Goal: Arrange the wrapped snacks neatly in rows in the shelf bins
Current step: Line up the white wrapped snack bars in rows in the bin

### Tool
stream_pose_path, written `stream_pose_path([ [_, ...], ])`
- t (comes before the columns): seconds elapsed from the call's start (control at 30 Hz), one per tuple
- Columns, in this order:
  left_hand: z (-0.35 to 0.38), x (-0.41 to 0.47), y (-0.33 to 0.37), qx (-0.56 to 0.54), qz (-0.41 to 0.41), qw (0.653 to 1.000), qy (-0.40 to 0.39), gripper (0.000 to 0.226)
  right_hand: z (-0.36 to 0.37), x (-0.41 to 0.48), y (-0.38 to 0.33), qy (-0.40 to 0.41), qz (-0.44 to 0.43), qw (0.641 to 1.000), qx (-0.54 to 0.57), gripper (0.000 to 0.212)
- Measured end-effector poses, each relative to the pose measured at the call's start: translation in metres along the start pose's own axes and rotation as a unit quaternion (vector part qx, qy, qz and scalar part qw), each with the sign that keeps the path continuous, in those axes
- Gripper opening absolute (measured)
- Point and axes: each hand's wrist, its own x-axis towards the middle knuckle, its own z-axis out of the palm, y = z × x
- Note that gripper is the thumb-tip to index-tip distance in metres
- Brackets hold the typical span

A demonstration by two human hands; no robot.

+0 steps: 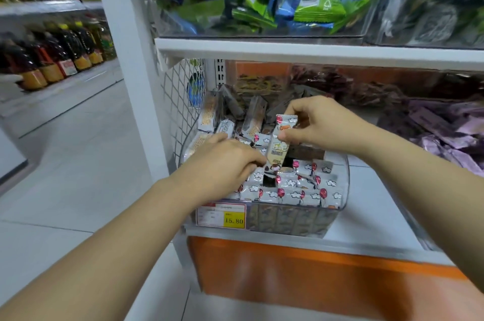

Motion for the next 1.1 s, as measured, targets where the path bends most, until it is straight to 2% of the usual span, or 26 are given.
stream_pose_path([
  [0.2, 0.009, 0.004, -0.009, 0.010, -0.006, 1.000, 0.004, 0.025, 0.002, -0.002, -0.003, 0.009, -0.018, 1.000, 0.014, 0.019],
  [0.5, 0.009, 0.010, -0.011, -0.045, -0.025, 0.999, -0.005, 0.018, -0.001, -0.011, -0.010, 0.011, -0.022, 0.996, 0.083, 0.024],
  [0.7, 0.007, 0.009, -0.013, -0.069, -0.023, 0.997, -0.020, 0.013, 0.002, -0.025, -0.018, 0.072, -0.050, 0.994, 0.062, 0.022],
  [0.87, 0.007, 0.010, -0.013, -0.069, -0.016, 0.997, -0.020, 0.014, 0.010, -0.031, -0.005, 0.137, 0.003, 0.983, 0.125, 0.023],
  [1.0, 0.007, 0.010, -0.013, -0.065, -0.009, 0.998, -0.014, 0.014, 0.012, -0.031, -0.004, 0.116, 0.022, 0.986, 0.119, 0.028],
  [1.1, 0.007, 0.010, -0.013, -0.065, -0.005, 0.998, -0.012, 0.014, 0.007, -0.026, -0.012, 0.059, 0.005, 0.995, 0.085, 0.027],
])
